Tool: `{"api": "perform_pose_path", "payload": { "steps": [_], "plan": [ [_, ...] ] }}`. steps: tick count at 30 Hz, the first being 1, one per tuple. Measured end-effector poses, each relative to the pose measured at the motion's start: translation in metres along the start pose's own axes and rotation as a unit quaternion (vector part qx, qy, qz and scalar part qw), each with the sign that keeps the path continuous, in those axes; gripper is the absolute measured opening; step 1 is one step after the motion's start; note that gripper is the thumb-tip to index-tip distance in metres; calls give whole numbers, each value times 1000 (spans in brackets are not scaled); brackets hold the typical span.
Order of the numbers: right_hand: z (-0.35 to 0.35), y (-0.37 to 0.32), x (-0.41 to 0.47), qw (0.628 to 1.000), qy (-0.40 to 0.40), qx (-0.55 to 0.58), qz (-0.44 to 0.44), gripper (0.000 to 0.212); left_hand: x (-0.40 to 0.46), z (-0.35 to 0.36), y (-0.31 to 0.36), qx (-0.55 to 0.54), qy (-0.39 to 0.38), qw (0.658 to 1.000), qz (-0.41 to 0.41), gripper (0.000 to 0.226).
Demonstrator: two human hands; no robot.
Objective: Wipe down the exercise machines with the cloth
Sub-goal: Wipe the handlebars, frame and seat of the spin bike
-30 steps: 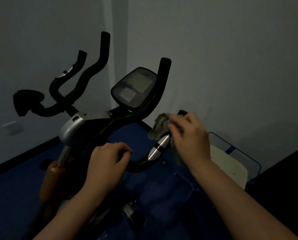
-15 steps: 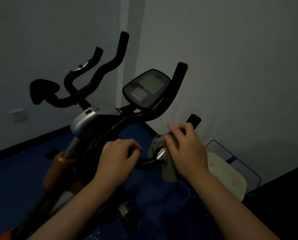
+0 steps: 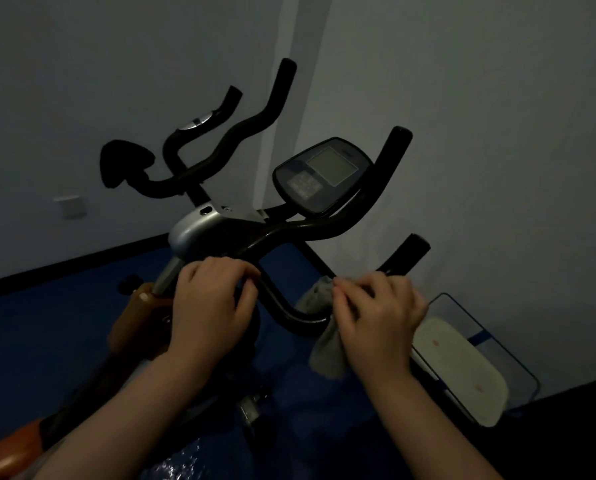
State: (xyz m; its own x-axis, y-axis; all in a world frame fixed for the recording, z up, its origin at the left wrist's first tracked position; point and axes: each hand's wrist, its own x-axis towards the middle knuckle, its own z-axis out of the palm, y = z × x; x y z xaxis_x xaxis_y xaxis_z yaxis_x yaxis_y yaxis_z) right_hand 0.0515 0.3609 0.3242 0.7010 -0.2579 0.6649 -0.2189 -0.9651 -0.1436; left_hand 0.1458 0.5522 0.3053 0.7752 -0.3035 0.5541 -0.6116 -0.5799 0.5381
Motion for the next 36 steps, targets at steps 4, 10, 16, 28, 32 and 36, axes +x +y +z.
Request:
{"api": "perform_pose_path", "payload": {
  "steps": [4, 10, 16, 28, 32, 36],
  "plan": [
    [22, -31, -12, 995, -69, 53, -46, 26, -8, 0, -14, -3, 70, 996, -61, 20],
    [-12, 16, 3, 952, -226, 108, -178, 43, -8, 1, -13, -24, 75, 995, -60, 17],
    [24, -36, 3, 982, -157, 36, -96, 20, -8, 1, -13, -19, 79, 995, -62, 18],
    [25, -62, 11, 968, -225, 8, -107, 43, -7, 3, -13, -22, 85, 994, -63, 18],
    [12, -47, 11, 962, -239, 66, -116, 50, -9, 4, -15, -24, 77, 995, -63, 17],
    [30, -64, 27, 961, -260, 37, -84, 38, -7, 4, -16, -16, 78, 995, -66, 18]
  ]
}}
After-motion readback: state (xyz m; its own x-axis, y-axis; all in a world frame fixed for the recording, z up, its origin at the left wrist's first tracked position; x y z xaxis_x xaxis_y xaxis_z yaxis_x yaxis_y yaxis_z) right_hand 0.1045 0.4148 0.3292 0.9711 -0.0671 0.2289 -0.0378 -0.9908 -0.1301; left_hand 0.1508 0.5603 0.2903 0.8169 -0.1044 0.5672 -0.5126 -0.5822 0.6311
